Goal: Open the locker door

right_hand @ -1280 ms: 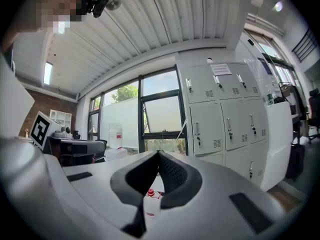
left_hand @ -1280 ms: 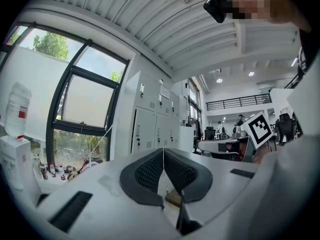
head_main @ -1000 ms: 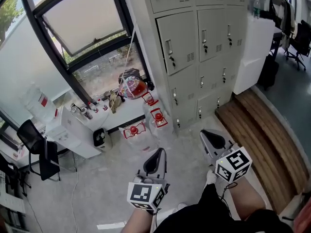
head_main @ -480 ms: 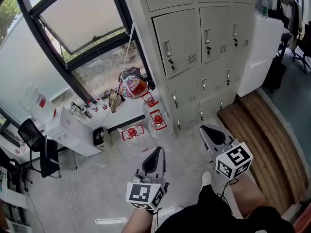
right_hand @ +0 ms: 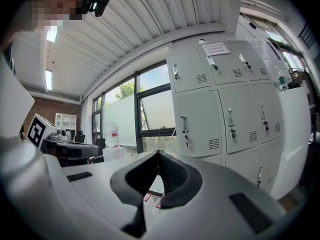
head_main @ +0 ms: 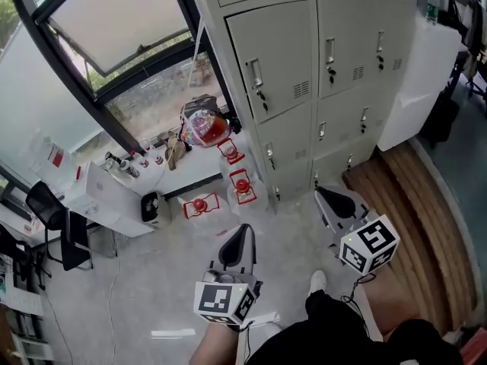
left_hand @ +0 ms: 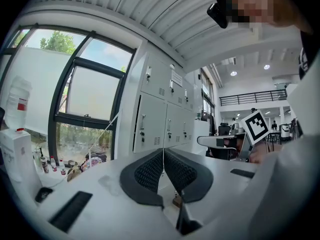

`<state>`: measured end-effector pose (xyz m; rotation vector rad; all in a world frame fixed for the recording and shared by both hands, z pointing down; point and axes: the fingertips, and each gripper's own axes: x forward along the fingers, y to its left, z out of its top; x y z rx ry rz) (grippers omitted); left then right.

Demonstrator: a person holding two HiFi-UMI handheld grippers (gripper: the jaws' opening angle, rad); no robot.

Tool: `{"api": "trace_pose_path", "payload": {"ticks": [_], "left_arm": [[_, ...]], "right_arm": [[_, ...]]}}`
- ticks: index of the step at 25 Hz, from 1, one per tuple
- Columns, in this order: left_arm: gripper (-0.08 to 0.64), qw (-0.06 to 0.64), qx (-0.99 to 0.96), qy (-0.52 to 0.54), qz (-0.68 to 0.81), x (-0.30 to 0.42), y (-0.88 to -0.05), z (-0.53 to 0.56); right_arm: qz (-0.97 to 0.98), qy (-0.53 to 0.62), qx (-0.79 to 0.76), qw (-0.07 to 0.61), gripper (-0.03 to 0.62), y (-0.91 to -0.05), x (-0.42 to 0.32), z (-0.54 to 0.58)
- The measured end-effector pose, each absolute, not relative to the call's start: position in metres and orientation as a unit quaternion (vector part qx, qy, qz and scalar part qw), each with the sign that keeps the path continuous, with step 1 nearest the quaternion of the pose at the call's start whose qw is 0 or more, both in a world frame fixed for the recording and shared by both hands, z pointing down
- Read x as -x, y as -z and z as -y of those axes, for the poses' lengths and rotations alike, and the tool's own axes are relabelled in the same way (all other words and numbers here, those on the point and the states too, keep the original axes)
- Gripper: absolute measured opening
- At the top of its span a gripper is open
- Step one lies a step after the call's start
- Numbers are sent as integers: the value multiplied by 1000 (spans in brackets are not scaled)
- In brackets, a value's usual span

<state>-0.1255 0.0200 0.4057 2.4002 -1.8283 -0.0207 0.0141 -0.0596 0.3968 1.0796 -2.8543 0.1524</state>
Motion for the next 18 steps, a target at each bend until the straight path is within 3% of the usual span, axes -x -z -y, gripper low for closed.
{"api": "trace_pose_path", "payload": {"ticks": [18], "left_arm": [[20, 48, -770, -1, 636, 74, -391, 95]], "right_arm": [[947, -58, -316, 30, 54, -392, -58, 177]]}}
